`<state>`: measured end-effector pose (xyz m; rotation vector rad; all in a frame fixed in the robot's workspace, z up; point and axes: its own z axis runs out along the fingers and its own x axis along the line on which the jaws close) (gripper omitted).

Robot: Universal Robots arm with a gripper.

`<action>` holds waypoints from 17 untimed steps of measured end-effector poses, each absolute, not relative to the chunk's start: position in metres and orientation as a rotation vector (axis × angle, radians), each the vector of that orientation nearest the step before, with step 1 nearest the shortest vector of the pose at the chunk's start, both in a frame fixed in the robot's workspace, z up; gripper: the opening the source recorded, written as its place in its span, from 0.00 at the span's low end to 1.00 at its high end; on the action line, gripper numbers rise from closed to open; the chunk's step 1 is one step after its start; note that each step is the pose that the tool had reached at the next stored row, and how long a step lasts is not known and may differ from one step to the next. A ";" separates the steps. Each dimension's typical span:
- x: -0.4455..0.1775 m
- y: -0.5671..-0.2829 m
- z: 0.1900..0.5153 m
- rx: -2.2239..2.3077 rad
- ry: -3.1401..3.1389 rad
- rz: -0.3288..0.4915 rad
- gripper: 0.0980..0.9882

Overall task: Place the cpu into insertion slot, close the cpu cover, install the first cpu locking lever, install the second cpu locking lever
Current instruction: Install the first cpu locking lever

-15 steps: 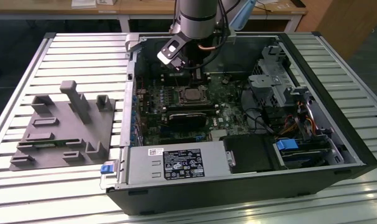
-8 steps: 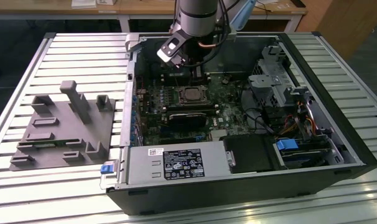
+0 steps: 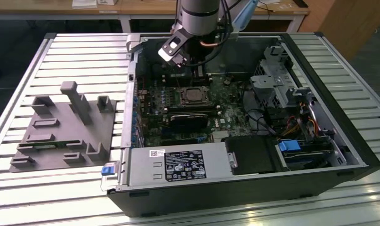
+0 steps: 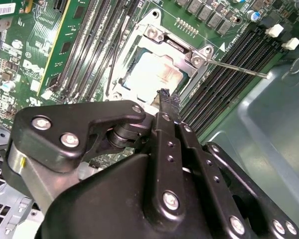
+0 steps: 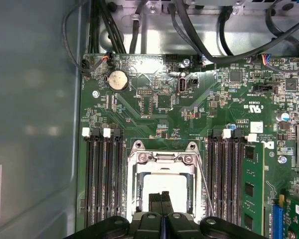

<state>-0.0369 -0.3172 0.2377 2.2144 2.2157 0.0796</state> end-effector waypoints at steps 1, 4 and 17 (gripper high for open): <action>-0.037 -0.317 0.238 2.214 2.216 0.080 0.02; -0.037 -0.317 0.239 2.214 2.216 0.079 0.02; -0.037 -0.317 0.242 2.215 2.216 0.080 0.02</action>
